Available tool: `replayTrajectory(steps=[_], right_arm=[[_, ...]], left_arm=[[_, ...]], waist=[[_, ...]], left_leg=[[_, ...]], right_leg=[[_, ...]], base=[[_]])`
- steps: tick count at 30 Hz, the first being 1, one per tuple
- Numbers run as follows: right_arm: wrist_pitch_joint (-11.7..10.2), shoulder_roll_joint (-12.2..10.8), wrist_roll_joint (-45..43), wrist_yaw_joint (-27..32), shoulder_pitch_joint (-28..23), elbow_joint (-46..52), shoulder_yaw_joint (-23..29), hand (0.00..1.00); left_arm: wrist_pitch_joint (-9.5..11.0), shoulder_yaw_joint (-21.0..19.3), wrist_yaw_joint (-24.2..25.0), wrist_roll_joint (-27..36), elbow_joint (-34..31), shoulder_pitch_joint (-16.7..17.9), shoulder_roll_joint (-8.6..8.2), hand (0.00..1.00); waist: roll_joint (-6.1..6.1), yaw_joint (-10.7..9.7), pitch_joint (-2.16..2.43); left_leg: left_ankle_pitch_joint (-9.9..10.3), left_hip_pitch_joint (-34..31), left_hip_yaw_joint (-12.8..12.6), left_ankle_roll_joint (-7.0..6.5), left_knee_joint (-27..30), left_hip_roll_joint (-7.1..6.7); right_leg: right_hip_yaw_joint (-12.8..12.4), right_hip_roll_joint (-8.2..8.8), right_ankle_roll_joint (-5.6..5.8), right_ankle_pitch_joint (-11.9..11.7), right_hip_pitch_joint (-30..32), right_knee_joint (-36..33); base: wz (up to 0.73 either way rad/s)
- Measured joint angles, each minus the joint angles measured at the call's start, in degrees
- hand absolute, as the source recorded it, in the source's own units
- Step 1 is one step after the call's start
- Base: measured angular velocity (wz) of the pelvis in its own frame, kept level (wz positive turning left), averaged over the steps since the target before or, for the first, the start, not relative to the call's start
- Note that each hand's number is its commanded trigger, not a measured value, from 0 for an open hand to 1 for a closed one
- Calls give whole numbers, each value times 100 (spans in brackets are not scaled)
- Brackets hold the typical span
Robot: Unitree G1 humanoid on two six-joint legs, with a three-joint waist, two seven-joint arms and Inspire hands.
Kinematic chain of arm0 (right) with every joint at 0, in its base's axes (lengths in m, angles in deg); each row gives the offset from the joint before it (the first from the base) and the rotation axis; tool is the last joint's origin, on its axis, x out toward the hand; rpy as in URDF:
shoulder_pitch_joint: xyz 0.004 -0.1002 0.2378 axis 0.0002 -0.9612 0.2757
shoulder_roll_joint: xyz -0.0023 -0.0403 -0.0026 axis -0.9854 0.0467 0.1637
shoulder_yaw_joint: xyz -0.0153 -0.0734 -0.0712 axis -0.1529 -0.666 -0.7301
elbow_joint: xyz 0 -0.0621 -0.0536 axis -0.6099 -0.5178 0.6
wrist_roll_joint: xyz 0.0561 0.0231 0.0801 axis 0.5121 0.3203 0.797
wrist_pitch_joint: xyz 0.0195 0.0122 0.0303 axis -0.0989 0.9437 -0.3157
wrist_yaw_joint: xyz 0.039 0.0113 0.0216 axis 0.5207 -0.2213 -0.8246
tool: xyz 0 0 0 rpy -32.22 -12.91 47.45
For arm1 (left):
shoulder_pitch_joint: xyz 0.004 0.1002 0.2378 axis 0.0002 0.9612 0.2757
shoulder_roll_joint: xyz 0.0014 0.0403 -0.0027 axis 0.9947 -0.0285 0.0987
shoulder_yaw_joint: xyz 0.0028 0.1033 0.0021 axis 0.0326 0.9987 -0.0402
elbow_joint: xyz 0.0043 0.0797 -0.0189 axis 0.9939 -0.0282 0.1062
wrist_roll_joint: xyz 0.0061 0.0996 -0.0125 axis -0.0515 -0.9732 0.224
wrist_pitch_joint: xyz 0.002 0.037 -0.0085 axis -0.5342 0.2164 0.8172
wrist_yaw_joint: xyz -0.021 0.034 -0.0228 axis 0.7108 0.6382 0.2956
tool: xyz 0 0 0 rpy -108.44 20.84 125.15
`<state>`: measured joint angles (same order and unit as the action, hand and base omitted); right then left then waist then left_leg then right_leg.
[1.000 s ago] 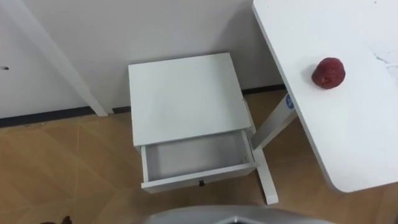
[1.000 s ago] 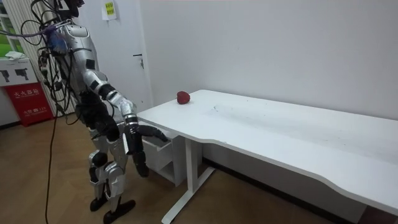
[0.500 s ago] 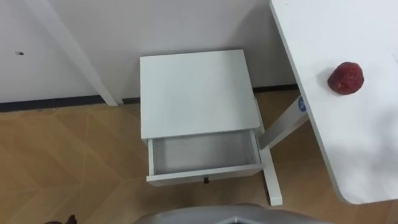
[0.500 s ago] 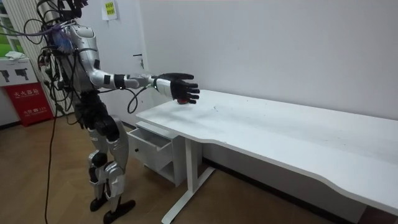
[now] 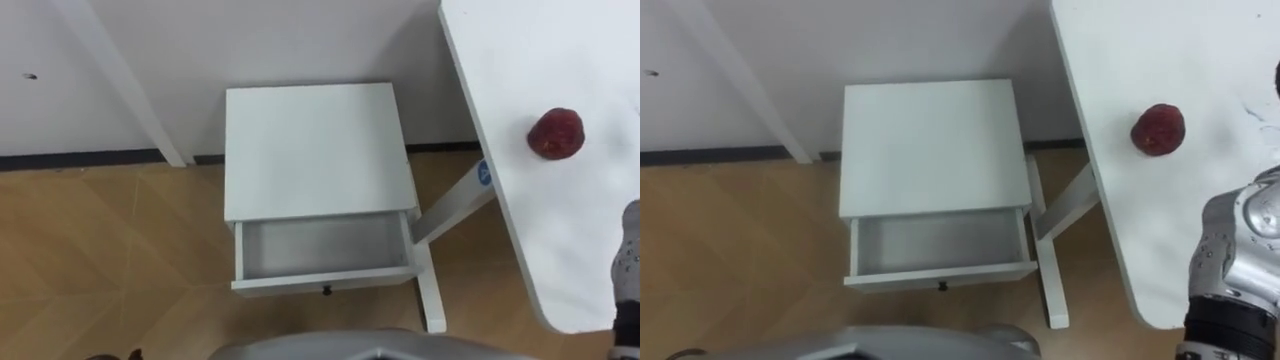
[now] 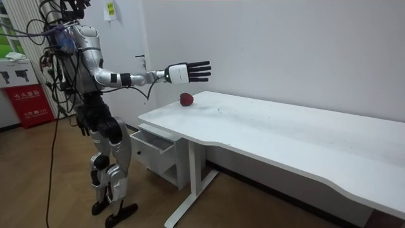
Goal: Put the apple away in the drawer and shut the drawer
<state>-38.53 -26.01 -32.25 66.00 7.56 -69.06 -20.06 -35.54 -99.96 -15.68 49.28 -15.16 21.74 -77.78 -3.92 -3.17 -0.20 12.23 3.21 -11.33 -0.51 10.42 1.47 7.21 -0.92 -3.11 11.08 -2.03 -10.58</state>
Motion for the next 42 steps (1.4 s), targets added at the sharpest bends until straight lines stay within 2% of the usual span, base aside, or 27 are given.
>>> replayTrajectory(steps=[8, 11, 18, 30, 38, 42], right_arm=[[161, -2, -232, -614, -33, 39, -391, 0], [217, -6, -259, -750, -153, 37, -538, 0], [305, -26, -417, -1118, -269, -314, -563, 0], [311, -25, -458, -1578, -339, -620, -773, 0], [317, -25, -608, -1937, -339, -1053, -838, 0], [348, -9, -672, -2072, -338, -1235, -1032, 0]], left_arm=[[-91, 1, 30, -33, -34, 4, 1, 0], [-119, -1, 24, -34, -42, 106, 2, 0], [-175, 6, 28, -34, -24, 145, -6, 0], [-167, 45, 76, -35, -89, 141, -7, 0], [-167, 44, 92, -18, -106, 120, -9, 0], [-168, 47, 90, -10, -94, 122, -9, 0]], waist=[[29, 51, 18], [40, 50, 23], [27, 58, 35], [52, 61, 36], [96, 145, 33], [82, 162, 35]], left_leg=[[0, -12, -25, 0, 0, 8], [0, 44, -23, 0, 0, 7], [-6, 55, -20, -9, 51, 1], [-7, 33, -23, -11, 82, -2], [-7, 23, -23, -11, 77, -2], [-7, 45, 5, -11, 72, -5]], right_leg=[[40, 13, 1, 0, -15, -5], [59, 17, 1, 0, -95, -3], [72, 39, 1, -1, -90, 8], [81, 45, 3, -3, -96, -1], [92, 46, 3, -3, -93, -4], [93, 47, 3, -3, -132, -5]], base=[[0], [1], [1], [0], [0], [0]])
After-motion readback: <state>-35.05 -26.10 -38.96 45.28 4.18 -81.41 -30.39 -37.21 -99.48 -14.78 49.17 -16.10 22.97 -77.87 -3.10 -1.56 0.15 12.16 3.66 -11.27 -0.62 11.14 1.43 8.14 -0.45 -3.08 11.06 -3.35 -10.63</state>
